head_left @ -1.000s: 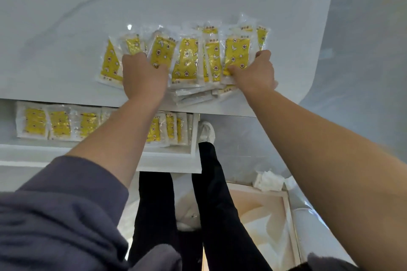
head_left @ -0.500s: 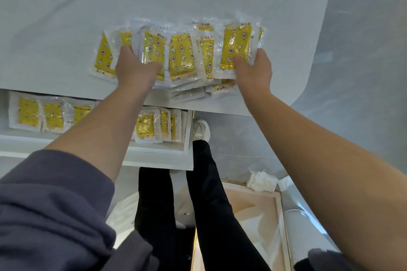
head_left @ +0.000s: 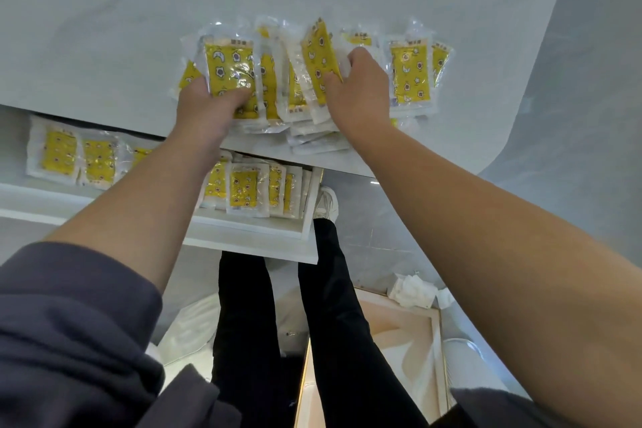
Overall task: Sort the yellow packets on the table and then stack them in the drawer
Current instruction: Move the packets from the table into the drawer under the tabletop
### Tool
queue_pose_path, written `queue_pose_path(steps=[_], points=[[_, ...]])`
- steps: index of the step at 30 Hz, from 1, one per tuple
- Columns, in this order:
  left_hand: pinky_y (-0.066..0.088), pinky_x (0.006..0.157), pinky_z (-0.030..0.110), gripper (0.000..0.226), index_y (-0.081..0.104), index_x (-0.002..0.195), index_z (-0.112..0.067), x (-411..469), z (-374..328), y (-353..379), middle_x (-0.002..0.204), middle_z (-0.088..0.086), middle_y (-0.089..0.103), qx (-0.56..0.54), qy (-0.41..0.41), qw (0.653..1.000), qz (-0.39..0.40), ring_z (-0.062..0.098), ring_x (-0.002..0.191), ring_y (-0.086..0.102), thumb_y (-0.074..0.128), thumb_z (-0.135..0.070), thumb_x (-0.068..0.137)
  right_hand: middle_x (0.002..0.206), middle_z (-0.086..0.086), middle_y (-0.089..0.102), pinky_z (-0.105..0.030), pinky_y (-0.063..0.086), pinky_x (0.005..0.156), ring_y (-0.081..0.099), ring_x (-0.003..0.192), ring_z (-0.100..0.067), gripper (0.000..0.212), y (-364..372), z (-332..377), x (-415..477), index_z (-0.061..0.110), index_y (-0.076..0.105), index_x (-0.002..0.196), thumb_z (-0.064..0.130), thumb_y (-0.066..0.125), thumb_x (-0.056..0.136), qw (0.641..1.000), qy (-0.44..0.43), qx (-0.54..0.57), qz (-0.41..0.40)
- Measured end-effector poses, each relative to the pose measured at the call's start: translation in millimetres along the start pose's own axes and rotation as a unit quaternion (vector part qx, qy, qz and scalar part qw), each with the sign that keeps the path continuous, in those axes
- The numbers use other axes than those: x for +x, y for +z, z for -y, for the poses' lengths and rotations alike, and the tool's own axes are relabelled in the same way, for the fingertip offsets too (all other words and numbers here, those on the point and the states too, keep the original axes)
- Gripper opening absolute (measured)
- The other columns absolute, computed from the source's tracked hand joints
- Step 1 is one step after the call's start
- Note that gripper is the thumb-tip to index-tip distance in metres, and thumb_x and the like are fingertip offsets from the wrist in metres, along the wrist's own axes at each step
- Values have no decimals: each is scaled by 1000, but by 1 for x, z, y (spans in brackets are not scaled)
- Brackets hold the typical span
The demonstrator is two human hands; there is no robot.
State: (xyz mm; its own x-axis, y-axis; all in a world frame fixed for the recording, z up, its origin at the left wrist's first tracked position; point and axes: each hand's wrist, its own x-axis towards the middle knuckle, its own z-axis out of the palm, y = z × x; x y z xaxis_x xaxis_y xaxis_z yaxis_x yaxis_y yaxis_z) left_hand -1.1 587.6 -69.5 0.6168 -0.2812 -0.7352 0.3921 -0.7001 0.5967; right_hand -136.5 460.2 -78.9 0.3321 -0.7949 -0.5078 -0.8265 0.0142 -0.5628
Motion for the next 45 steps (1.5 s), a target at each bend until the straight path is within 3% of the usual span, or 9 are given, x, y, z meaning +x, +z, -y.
queue_pose_path(steps=[4,8,11,16,26,34,37,41,45], points=[[54,91,39,22,66,100,-26,-2,7,-10,101,-4,72,-10,-6,1000,10,15,93,69,71,-22,79,85,3,36,-21,25,58,35,80,-15,41,12,12,2,24,22,66,16,53,91,996,-29,-81,-5],[54,91,39,18,67,97,-25,-6,16,-22,99,-4,73,-26,-14,999,14,15,93,70,71,-17,82,108,-6,48,-21,34,73,47,97,-19,4,26,20,-2,13,51,94,15,54,92,990,-55,-126,0],[54,91,38,17,66,96,-25,-9,23,-32,99,-5,72,-49,-19,998,28,14,94,70,68,-12,85,114,-7,52,-25,40,85,50,104,-22,11,36,20,-4,8,55,101,14,54,91,983,-74,-165,-19],[53,93,44,20,65,104,-20,-12,39,-52,107,2,72,-65,-37,995,70,20,99,70,66,-9,87,76,2,38,-19,26,53,30,60,-9,27,36,20,-13,16,36,69,10,55,88,1000,0,-24,-18],[50,91,41,13,63,91,-19,-4,121,-115,108,8,69,105,-139,978,111,26,95,65,72,-14,83,86,14,65,-8,49,69,61,77,8,19,47,-11,-134,28,61,91,9,65,87,971,65,229,32],[31,108,36,77,21,152,-12,53,176,-97,157,6,26,161,-110,973,126,26,141,30,65,-23,91,103,-4,67,-32,52,84,64,93,-19,12,166,-84,-144,12,59,103,16,63,91,958,226,177,20],[42,84,23,47,43,136,-18,63,186,-76,114,-7,56,190,-70,970,134,17,113,47,61,-18,93,94,-9,64,-34,53,76,62,85,-23,16,197,-95,-132,8,56,96,21,63,91,963,233,136,2],[36,72,29,39,53,120,-1,71,206,-71,113,6,56,313,-4,947,75,25,100,52,61,-26,92,79,6,47,-23,39,60,50,76,-15,10,215,-106,-123,15,46,93,15,56,94,960,269,76,0],[22,51,29,31,41,73,-10,70,219,-90,67,2,37,327,48,944,10,23,66,42,61,-25,92,79,3,47,-22,35,55,49,80,-18,12,209,-107,-130,8,51,106,15,51,97,955,291,61,-22]])
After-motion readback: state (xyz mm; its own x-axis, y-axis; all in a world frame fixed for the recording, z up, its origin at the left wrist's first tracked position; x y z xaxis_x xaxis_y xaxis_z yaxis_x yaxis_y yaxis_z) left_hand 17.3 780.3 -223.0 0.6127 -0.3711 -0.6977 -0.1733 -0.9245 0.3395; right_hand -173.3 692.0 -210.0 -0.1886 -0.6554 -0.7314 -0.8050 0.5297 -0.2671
